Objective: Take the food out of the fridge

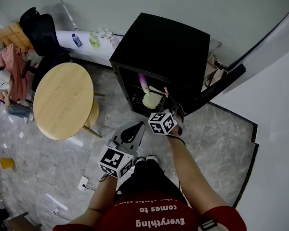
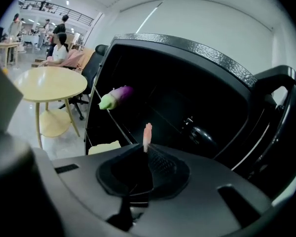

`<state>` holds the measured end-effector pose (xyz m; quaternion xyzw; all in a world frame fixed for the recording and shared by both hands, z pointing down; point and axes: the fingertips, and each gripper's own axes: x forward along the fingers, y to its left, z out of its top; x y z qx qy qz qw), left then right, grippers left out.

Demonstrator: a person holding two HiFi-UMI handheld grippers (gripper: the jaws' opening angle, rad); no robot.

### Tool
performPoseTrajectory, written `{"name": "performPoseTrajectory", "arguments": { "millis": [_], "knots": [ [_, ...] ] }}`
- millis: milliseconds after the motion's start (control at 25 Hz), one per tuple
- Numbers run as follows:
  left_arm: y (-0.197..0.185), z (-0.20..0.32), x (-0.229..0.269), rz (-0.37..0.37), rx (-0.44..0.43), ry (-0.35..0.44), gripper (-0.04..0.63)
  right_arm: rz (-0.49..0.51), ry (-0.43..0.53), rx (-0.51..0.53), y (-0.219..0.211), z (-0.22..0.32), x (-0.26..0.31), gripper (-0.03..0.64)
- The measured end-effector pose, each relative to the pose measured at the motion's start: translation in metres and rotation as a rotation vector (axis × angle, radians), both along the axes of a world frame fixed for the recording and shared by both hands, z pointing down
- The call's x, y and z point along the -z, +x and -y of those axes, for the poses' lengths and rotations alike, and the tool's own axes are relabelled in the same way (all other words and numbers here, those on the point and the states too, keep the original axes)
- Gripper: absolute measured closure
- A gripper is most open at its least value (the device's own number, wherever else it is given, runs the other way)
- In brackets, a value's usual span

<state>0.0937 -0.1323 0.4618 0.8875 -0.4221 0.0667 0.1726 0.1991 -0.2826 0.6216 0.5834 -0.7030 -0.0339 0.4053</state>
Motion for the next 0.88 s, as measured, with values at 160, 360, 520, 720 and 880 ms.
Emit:
{"name": "performPoseTrajectory", "arguments": {
  "millis": [160,360,520,720,880],
  "knots": [
    [-0.001,0.003,0.001,0.010,0.014,0.025,0.589,0.050,0.014,0.004,0.001,-0.006,0.012,0.586],
    [-0.001,0.007,0.001,0.043,0.030,0.032,0.589,0.162,0.037,0.020,-0.004,-0.026,0.036,0.586],
    [-0.007,0.008,0.011,0.063,0.059,0.055,0.589,0.300,0.077,0.045,-0.017,-0.051,0.076,0.586],
    [-0.007,0.003,0.028,0.067,0.106,0.123,0.589,0.365,0.119,0.126,-0.022,-0.083,0.112,0.586],
    [-0.007,-0.006,0.034,0.081,0.135,0.145,0.589,0.394,0.132,0.188,-0.027,-0.100,0.127,0.586]
  ]
}}
